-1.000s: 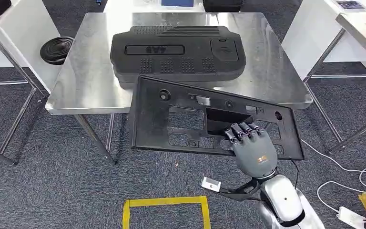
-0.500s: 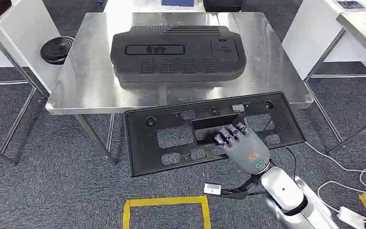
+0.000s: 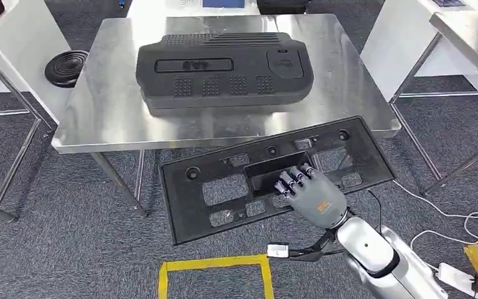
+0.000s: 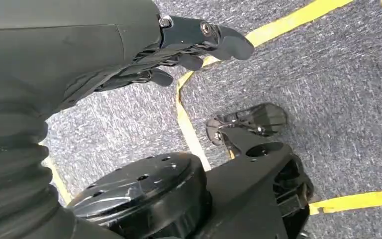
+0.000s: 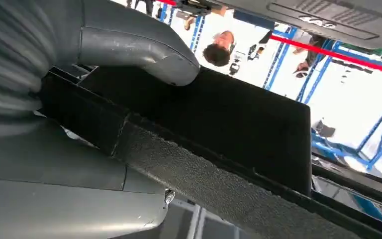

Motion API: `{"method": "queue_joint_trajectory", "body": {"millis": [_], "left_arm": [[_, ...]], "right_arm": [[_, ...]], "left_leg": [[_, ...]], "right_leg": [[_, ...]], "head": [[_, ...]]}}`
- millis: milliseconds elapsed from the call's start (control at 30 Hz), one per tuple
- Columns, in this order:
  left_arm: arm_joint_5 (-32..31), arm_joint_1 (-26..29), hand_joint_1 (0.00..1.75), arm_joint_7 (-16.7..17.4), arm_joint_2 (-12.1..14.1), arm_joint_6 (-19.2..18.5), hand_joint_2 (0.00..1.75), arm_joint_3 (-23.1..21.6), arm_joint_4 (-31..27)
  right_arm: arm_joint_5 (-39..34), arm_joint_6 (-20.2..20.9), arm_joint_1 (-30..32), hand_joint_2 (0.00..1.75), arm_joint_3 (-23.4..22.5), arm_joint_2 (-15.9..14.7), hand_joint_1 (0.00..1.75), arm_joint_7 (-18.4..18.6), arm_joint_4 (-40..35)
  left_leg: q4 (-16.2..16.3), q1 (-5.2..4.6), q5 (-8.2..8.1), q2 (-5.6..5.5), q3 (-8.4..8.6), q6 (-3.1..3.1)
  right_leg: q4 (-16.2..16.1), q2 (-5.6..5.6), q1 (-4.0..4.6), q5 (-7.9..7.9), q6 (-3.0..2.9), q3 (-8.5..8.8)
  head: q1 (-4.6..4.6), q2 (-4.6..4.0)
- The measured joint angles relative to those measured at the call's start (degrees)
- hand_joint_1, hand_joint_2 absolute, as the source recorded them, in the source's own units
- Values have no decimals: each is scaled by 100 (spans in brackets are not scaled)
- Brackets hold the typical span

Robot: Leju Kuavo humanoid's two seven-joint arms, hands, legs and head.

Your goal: Take the parts from the cabinet and place them on the table.

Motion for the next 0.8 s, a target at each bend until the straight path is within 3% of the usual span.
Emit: {"method": "queue_joint_trajectory", "body": {"millis": [33, 100, 167, 200, 267, 300, 333, 367, 400, 467, 500, 567, 633, 667, 700, 800], "left_arm": [[0, 2, 0, 4, 2, 4, 175, 2, 0], [0, 4, 0, 4, 2, 11, 175, 7, 0], [0, 1, 0, 4, 2, 17, 175, 7, -2], [-2, 1, 0, 4, 2, 20, 175, 9, -2], [-7, 4, 0, 17, 2, 20, 175, 28, 0], [-11, 8, 0, 22, 0, 17, 175, 37, 0], [-15, 11, 0, 26, -2, 17, 175, 46, 0], [-20, 13, 0, 28, -2, 17, 175, 48, 0], [-20, 13, 0, 28, 0, 17, 175, 52, 0], [-20, 13, 0, 28, 4, 15, 175, 55, 0], [-20, 21, 0, 33, -2, 11, 175, 55, 9], [-22, 5, 0, 37, -4, 2, 175, 55, 7], [-37, 6, 0, 39, 0, 2, 175, 57, 7], [-46, 13, 0, 42, 4, 13, 175, 57, 0], [-55, 11, 0, 41, 2, 15, 175, 59, 0], [-61, 3, 0, 42, 2, 17, 175, 68, 0]], "right_arm": [[0, 0, -5, 175, 0, -4, 175, 4, 6], [2, 0, -5, 175, 11, -15, 175, 4, 37], [2, 0, -12, 175, 17, -24, 175, 4, 44], [2, 0, -17, 175, 24, -26, 175, 20, 44], [20, 7, -26, 175, 42, -31, 175, 48, 63], [22, 9, -28, 175, 55, -31, 175, 55, 81], [28, 11, -29, 175, 77, -26, 175, 57, 98], [31, 13, -30, 175, 94, -28, 175, 59, 116], [31, 15, -30, 175, 109, -28, 175, 61, 131], [35, 17, -42, 175, 129, -28, 175, 66, 160], [35, 20, -53, 175, 131, -28, 175, 70, 170], [37, 22, -98, 175, 133, -37, 175, 72, 179], [55, 24, -111, 175, 140, -44, 175, 92, 190], [66, 24, -113, 175, 142, -48, 175, 98, 199], [74, 24, -135, 175, 146, -50, 175, 107, 203], [90, 24, -179, 175, 186, -66, 175, 122, 229]], "left_leg": [[-1, 5, -2, 4, 3, -34], [-34, 36, 6, 10, 25, -94], [76, 66, -67, 43, 13, -161], [381, 64, -240, 73, -112, -173], [1336, 67, -663, 73, -602, -199], [1760, 69, -783, 73, -851, -208], [1919, 70, -752, 73, -990, -208], [1784, 75, -574, 75, -975, -205], [1420, 81, -296, 81, -829, -198], [389, 109, 290, 96, -367, -192], [253, 87, 172, 74, -264, -202], [174, 64, 86, 66, -240, -104], [158, 54, 34, 58, -204, 9], [122, 63, 31, 52, -156, 60], [121, 60, 7, 43, -125, 103], [122, 29, -64, 32, -99, 175]], "right_leg": [[7, 17, -3, 13, -81, -13], [26, 24, 43, 0, -162, -25], [-8, 33, -47, 2, -246, 45], [-8, 28, -44, -35, -304, 86], [-7, 11, -19, -80, -365, 147], [-6, 13, -8, -102, -391, 175], [-6, 19, 0, -130, -404, 208], [-5, 30, -2, -165, -388, 257], [-4, 45, -9, -208, -368, 318], [-3, 61, -20, -321, -303, 464], [0, 69, 39, -373, -253, 434], [-48, 74, 42, -406, -202, 440], [-66, 81, 51, -397, -112, 575], [-14, 60, 24, -448, -91, 505], [208, 56, 23, -521, -111, 406], [1595, 58, 51, -971, -196, -519]], "head": [[-26, 0], [-15, 0], [-17, 0], [-39, 0], [-37, 0], [-37, 0], [-35, 0], [-37, 0], [-39, 0], [-42, 0], [-41, 0], [-37, 0], [-44, 0], [-44, 0], [-39, 0], [-35, 0]]}}
